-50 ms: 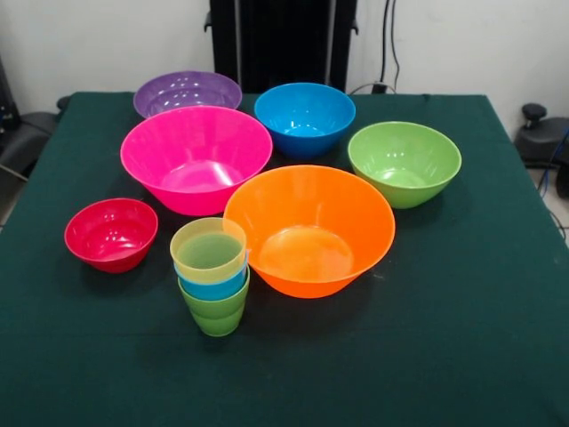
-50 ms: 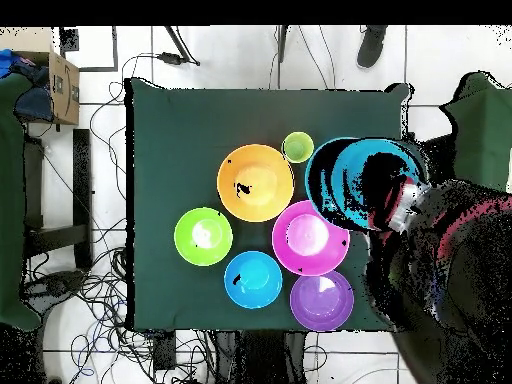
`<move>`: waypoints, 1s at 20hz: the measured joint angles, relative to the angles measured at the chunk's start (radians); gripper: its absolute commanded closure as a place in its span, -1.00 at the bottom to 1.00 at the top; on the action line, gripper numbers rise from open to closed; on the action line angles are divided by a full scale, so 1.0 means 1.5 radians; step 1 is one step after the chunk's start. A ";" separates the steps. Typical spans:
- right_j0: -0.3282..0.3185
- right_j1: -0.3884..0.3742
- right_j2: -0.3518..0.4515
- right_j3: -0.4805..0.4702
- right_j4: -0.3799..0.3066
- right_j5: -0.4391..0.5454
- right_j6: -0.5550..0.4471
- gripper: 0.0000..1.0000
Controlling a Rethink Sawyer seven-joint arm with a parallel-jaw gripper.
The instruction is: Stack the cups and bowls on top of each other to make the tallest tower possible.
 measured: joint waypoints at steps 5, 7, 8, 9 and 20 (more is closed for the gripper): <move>-0.014 0.000 -0.002 0.050 0.003 -0.033 0.000 1.00; -0.019 0.000 -0.002 0.066 0.005 -0.046 0.000 1.00; -0.022 0.000 -0.002 0.073 0.007 -0.054 0.000 1.00; -0.025 0.000 -0.002 0.081 0.008 -0.063 0.000 1.00; -0.036 0.009 -0.002 0.129 0.011 -0.124 0.000 1.00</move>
